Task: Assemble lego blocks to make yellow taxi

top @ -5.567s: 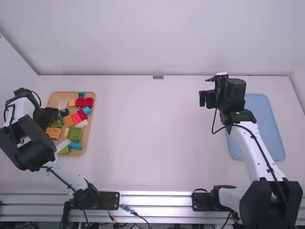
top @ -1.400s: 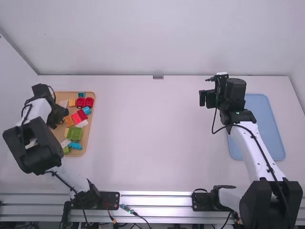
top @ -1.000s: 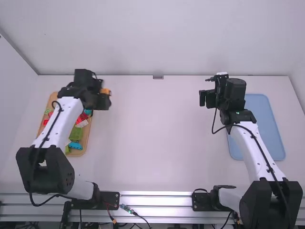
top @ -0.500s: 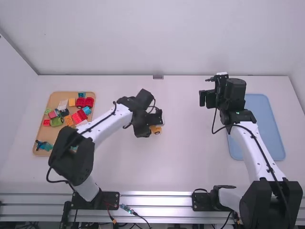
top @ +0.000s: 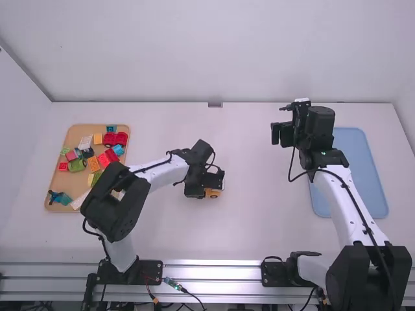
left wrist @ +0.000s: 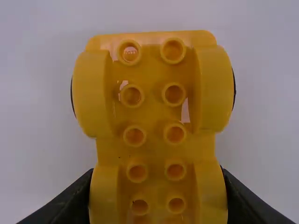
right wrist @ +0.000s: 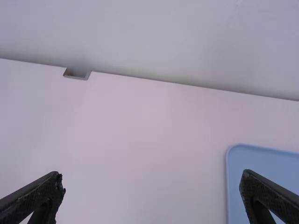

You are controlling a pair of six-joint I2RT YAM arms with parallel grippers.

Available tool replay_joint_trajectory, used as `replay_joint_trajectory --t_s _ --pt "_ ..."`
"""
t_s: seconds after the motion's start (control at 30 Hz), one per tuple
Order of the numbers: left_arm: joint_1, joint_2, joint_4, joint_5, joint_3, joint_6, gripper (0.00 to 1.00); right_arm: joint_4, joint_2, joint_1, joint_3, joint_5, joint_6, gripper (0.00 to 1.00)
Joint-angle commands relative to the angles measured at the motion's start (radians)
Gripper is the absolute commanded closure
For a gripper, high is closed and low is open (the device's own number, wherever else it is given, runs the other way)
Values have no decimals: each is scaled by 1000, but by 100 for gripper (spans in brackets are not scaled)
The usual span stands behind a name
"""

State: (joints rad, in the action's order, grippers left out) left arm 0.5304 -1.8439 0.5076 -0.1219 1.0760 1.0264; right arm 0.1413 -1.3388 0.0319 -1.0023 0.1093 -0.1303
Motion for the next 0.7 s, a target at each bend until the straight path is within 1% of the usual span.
replay_joint_trajectory --t_s 0.0,0.1,0.2,0.27,0.33,0.4,0.67 --pt "2 -10 6 -27 -10 12 92 0 -7 1 -32 -1 3 1" --pt "-2 -10 13 -88 -17 12 85 0 -7 1 -32 -2 3 1" --pt "0 -10 -11 -97 -37 3 85 1 -7 1 -32 -2 3 1" --pt "-2 -10 -34 -74 -47 -25 85 1 -7 2 -32 -2 3 1" --pt "-4 -10 -42 -53 -50 -49 82 0 -7 1 -32 -2 3 1" --pt "2 -10 -42 -50 -50 -66 72 1 -7 1 -32 -2 3 1" --pt "-5 -10 -44 -51 -50 -70 47 1 -7 1 -32 -2 3 1"
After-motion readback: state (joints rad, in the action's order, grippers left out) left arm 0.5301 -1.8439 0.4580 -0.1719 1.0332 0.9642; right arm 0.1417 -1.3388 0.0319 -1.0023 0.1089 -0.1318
